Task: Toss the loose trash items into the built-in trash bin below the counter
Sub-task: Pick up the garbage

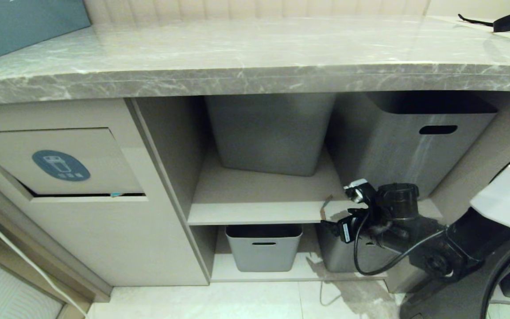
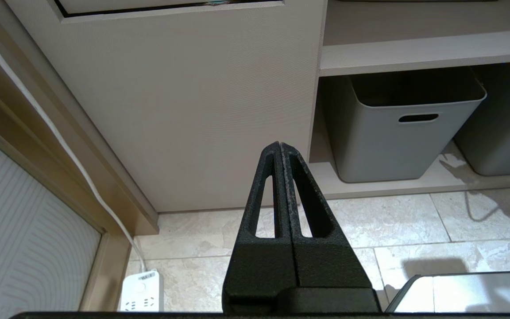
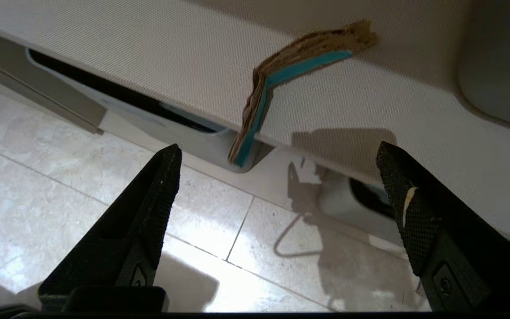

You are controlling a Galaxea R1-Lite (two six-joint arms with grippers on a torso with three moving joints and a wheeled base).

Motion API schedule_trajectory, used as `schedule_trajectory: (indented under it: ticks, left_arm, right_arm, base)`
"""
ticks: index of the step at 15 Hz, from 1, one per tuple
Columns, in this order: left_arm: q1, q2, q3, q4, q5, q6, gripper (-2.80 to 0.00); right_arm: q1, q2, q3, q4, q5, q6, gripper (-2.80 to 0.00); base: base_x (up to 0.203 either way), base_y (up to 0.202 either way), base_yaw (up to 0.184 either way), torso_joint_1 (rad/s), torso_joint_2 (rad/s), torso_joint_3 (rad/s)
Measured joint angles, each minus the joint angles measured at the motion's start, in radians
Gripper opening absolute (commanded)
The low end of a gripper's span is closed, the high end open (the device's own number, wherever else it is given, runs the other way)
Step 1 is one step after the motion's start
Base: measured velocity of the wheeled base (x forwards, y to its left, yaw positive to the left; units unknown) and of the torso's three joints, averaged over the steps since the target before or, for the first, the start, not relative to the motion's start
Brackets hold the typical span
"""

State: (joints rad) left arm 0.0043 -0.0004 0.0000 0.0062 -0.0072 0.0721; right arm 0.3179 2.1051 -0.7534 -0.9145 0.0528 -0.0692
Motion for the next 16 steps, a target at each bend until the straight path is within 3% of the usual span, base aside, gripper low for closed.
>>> schedule_trajectory:
  ticks: [11,12,16]
  left_arm:
    - [0.000,0.000,0.000,0.000,0.007,-0.023,-2.80]
    - [0.000,0.000,0.000,0.000,0.007,-0.023,-2.80]
    - [0.000,0.000,0.000,0.000,0.007,-0.023,-2.80]
  right_arm:
    - [-0.003,0.149,-0.170,0.000,-0.066,0.000,0.00]
    - [-0.003,0.155,-0.173,0.000,-0.066,0.000,-2.80]
    - [-0.005,0.173,-0.186,-0.003,-0.066,0.004,-2.80]
  base:
    - [0.000,0.000,0.000,0.000,0.00,0.000]
    - [0.000,0.000,0.000,0.000,0.00,0.000]
    - [0.000,0.000,0.000,0.000,0.00,0.000]
